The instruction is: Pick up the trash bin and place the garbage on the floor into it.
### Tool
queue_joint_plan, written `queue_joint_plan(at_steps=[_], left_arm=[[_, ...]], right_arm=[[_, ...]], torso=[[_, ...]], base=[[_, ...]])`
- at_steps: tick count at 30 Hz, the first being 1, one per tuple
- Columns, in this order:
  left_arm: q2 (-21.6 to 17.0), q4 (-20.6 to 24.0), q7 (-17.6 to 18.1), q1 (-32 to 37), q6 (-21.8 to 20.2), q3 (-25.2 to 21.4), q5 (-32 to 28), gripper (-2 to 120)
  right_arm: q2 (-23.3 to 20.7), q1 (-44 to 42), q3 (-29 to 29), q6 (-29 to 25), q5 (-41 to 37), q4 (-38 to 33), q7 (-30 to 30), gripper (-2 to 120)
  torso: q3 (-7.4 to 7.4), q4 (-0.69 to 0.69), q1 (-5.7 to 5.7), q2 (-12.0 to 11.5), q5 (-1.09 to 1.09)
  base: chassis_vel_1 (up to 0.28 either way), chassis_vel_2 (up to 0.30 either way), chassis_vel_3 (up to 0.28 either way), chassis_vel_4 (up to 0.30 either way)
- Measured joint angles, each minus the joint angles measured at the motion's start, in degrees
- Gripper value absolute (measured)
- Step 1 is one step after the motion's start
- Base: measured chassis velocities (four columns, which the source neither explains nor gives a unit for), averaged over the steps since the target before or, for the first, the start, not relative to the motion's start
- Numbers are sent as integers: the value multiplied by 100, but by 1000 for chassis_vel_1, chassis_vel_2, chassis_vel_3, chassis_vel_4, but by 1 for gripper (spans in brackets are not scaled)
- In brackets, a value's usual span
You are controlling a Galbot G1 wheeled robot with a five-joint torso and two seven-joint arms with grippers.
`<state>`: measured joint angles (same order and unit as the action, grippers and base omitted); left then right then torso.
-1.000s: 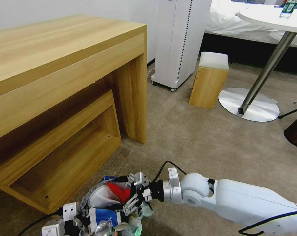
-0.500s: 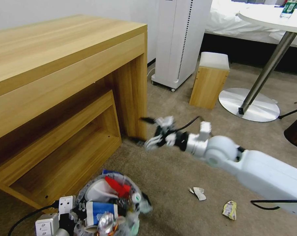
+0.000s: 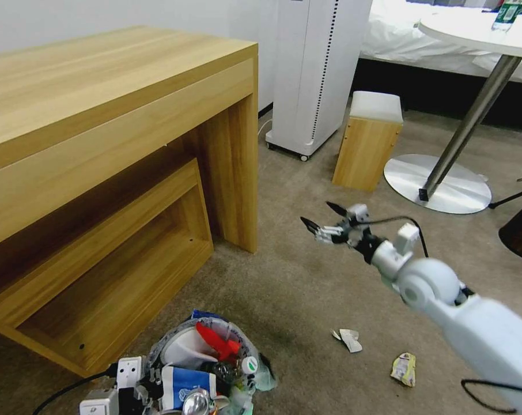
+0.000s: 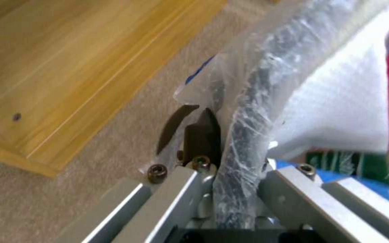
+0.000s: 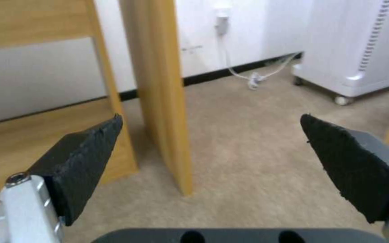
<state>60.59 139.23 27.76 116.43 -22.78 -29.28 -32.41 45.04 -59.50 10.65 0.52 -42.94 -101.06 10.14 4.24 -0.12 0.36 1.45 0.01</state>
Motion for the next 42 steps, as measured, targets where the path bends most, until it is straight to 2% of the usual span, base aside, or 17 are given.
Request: queue_joint_plan(at_steps=[3,5,8,10,15,18,26,33,38,42], left_arm=[[-18,51,17,-17,9,-12,-49,0],[-15,102,26,-17,10,-16,-99,0],[15,129,48,-38,6,-30,-175,0],[29,187,109,-69,-36,-83,-302,0],[3,256,127,-72,-103,-142,-414,0],[65,261,95,-11,-122,-88,-279,0],[61,210,50,60,-119,-18,-81,0],[-43,136,96,112,-102,-52,-93,0],[-50,115,106,108,-99,-44,-92,0],[-104,114,105,82,-103,-92,-117,0]], right_arm=[[133,-356,236,6,267,35,25,100],[290,-847,539,68,737,166,10,100],[371,-1043,662,124,1103,409,-17,100],[436,-1198,758,411,1263,669,-190,100],[468,-1275,771,676,1482,1153,-307,100],[531,-1154,677,803,1475,1726,-366,100],[712,-1026,402,973,1411,2108,-335,100],[929,-966,76,1520,1446,2333,-521,100],[1053,-885,-99,1556,1498,2462,-549,100],[1181,-756,-229,1328,1597,2713,-481,100]], torso=[[1,-1,0,0,0],[0,-2,0,0,-3],[0,-1,0,0,2],[0,-1,0,0,-2],[0,-1,0,0,-1],[1,-1,0,0,1],[1,0,0,-1,-1],[1,-1,0,-1,-1],[1,0,0,-1,-1],[1,-1,0,-1,0]], base=[[0,0,0,0],[0,0,0,0],[0,0,0,0],[0,0,0,0],[0,0,0,0],[0,0,0,0],[0,0,0,0],[0,0,0,0],[0,0,0,0],[0,0,0,0]])
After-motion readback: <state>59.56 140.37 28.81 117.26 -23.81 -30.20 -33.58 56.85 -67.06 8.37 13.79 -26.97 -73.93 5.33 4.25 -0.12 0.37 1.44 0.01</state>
